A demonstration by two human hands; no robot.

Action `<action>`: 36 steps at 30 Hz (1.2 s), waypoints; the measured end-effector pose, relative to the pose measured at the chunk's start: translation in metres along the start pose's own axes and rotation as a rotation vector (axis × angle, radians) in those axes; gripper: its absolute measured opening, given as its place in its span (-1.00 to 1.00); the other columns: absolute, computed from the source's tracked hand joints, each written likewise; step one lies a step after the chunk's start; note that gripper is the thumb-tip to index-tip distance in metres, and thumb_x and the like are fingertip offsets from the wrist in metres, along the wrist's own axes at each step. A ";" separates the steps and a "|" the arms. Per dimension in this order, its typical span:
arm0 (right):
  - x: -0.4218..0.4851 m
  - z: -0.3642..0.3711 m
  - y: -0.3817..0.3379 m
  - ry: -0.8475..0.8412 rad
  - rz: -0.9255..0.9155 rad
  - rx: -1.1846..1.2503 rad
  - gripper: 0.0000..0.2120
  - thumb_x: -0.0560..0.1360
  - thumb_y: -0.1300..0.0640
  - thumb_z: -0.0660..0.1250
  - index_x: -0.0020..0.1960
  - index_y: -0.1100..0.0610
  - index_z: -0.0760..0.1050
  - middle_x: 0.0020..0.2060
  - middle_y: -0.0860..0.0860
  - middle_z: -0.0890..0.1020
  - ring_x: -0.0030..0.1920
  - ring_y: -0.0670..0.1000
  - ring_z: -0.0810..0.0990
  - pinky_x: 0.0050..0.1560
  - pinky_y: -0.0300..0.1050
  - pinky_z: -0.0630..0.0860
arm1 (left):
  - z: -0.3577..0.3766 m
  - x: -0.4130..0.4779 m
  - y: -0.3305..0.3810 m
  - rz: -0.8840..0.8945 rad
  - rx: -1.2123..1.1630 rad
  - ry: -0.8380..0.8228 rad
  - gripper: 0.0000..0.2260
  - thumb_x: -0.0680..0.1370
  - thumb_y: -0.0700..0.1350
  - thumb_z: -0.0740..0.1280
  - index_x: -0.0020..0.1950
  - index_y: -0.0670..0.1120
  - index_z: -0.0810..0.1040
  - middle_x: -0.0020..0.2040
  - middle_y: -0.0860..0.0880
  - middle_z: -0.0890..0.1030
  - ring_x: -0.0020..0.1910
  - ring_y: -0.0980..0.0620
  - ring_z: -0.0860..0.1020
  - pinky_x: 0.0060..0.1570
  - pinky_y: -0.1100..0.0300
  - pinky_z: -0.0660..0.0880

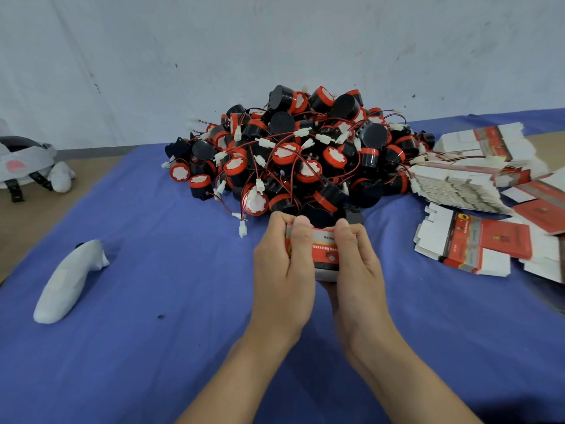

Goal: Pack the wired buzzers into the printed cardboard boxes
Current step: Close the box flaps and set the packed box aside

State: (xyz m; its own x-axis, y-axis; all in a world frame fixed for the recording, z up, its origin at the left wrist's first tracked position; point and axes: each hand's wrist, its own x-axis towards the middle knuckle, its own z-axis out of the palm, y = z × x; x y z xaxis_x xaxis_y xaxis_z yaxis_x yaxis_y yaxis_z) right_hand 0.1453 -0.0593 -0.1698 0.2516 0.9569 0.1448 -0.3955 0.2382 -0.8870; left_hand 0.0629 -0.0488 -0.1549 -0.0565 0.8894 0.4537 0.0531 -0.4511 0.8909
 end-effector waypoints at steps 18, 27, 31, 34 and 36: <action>-0.002 0.012 0.002 0.095 0.103 0.074 -0.64 0.67 -0.13 0.15 -0.06 0.07 0.59 -0.19 0.00 0.70 -0.19 -0.08 0.68 -0.21 -0.26 0.58 | 0.004 0.005 -0.006 0.068 0.131 0.189 -0.74 0.64 0.09 0.11 -0.13 0.07 0.52 -0.18 0.10 0.64 -0.21 0.10 0.65 -0.35 0.24 0.58; -0.001 0.011 -0.004 0.088 0.084 -0.002 -0.64 0.69 -0.06 0.16 0.05 0.25 0.50 -0.14 0.08 0.63 -0.14 -0.03 0.61 -0.12 -0.14 0.57 | -0.003 0.005 -0.001 -0.003 0.024 0.045 -0.79 0.60 0.06 0.21 0.08 0.01 0.58 0.10 0.15 0.64 0.02 0.07 0.66 -0.21 0.30 0.58; -0.001 0.010 -0.005 0.083 0.100 0.018 -0.64 0.69 -0.06 0.17 0.03 0.21 0.55 -0.13 0.07 0.67 -0.12 -0.01 0.64 -0.13 -0.15 0.59 | -0.004 0.003 -0.001 0.024 0.024 0.032 -0.81 0.61 0.02 0.21 0.02 0.04 0.60 0.00 0.18 0.67 -0.04 0.13 0.67 -0.25 0.33 0.57; -0.003 0.008 -0.001 0.086 0.118 0.045 -0.64 0.67 -0.12 0.16 -0.03 0.10 0.60 -0.17 0.01 0.71 -0.16 -0.06 0.68 -0.19 -0.23 0.59 | -0.003 0.001 -0.003 0.105 0.093 0.075 -0.76 0.63 0.01 0.16 -0.08 0.00 0.58 -0.16 0.14 0.67 -0.15 0.13 0.68 -0.33 0.34 0.56; -0.004 0.007 0.000 0.106 0.134 0.076 -0.62 0.66 -0.16 0.16 -0.05 0.06 0.61 -0.21 -0.01 0.72 -0.20 -0.08 0.70 -0.23 -0.27 0.58 | -0.002 0.001 -0.005 0.166 0.154 0.111 -0.71 0.63 0.05 0.11 -0.09 0.00 0.57 -0.18 0.13 0.66 -0.19 0.13 0.68 -0.35 0.27 0.58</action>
State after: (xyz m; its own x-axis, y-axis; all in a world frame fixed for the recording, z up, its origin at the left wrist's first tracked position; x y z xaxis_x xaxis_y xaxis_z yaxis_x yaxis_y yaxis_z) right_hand 0.1375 -0.0619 -0.1674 0.2818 0.9592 -0.0229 -0.4961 0.1252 -0.8592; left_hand 0.0603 -0.0454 -0.1591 -0.1428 0.7867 0.6007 0.2215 -0.5661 0.7940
